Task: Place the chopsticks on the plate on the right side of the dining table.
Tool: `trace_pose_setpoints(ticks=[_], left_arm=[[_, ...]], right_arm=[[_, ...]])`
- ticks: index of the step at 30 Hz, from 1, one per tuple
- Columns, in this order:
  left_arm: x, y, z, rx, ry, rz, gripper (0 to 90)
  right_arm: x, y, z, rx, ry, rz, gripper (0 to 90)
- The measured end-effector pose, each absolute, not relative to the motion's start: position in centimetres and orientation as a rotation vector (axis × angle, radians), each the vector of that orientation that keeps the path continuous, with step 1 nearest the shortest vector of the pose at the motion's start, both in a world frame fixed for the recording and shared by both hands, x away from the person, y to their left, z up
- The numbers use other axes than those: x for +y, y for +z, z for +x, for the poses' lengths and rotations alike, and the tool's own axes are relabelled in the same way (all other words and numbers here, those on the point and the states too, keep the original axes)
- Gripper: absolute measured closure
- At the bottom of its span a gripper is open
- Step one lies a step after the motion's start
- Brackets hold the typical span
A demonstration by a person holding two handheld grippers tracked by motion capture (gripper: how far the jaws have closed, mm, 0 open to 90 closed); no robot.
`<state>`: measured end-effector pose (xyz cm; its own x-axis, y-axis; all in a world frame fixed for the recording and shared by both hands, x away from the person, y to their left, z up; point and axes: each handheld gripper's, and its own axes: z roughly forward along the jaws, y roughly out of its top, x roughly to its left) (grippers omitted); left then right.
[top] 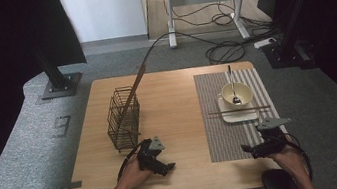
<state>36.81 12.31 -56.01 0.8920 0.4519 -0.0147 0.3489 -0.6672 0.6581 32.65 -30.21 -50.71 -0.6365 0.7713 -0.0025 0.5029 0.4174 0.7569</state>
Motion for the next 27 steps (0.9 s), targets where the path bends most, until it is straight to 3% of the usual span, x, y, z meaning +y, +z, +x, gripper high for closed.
trace_pose_setpoints(ticks=[27], left_arm=[[12.3,-56.0,36.8,0.576,0.194,2.360,0.0]], right_arm=[[-23.2,-46.2,36.0,2.464,1.183,0.977,0.0]])
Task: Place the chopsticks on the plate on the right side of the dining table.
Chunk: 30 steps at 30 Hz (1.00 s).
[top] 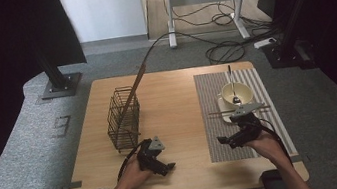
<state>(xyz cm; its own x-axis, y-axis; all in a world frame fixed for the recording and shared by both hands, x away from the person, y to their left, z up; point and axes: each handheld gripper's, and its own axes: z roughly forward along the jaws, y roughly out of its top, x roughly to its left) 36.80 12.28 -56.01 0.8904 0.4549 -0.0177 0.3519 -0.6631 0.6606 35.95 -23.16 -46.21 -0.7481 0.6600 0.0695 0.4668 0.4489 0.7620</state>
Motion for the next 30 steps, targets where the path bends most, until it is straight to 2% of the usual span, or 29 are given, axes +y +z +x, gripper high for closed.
trace_pose_setpoints(ticks=[30], left_arm=[[12.3,-56.0,36.6,0.595,0.197,2.360,0.0]], right_arm=[[-14.3,-42.4,39.4,2.566,1.235,0.816,0.0]])
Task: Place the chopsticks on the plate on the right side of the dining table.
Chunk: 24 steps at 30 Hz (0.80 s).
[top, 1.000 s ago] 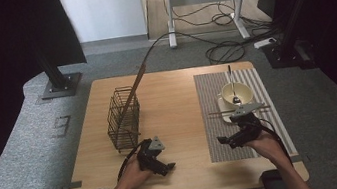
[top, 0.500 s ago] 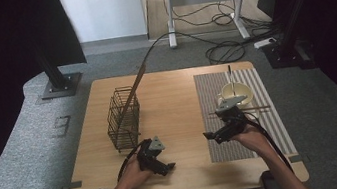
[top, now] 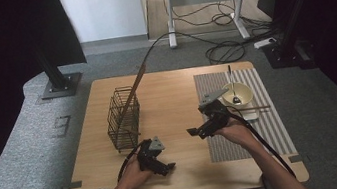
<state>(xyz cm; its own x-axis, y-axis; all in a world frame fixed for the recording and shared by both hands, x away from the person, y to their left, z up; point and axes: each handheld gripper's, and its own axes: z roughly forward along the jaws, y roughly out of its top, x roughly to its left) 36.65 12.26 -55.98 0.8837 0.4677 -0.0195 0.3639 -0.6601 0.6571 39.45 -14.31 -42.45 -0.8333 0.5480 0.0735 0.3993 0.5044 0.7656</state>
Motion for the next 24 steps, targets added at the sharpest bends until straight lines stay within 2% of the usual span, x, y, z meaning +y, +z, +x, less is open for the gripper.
trace_pose_setpoints(ticks=[24], left_arm=[[12.2,-56.0,36.4,0.614,0.202,2.354,0.0]], right_arm=[[-5.9,-42.3,42.1,2.625,1.238,0.710,0.0]])
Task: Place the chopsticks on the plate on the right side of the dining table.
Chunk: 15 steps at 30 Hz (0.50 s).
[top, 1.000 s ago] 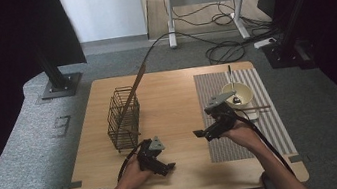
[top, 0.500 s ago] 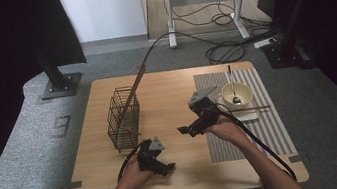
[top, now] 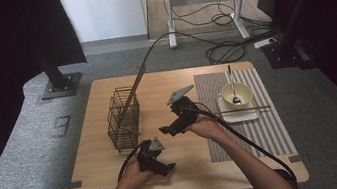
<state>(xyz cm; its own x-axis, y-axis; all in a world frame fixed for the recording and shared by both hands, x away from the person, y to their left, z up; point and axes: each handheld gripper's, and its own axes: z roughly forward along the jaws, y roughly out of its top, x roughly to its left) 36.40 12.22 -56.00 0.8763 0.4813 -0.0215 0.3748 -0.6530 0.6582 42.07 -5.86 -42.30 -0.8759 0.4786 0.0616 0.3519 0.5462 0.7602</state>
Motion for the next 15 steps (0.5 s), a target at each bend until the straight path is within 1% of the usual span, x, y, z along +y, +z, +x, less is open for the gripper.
trace_pose_setpoints(ticks=[10,15], left_arm=[[12.2,-56.0,36.4,0.614,0.203,2.357,0.0],[12.2,-56.0,36.3,0.616,0.202,2.354,0.0]], right_arm=[[-2.5,-42.3,41.8,2.675,1.286,0.605,0.0],[-1.6,-42.2,41.5,2.698,1.283,0.566,0.0]])
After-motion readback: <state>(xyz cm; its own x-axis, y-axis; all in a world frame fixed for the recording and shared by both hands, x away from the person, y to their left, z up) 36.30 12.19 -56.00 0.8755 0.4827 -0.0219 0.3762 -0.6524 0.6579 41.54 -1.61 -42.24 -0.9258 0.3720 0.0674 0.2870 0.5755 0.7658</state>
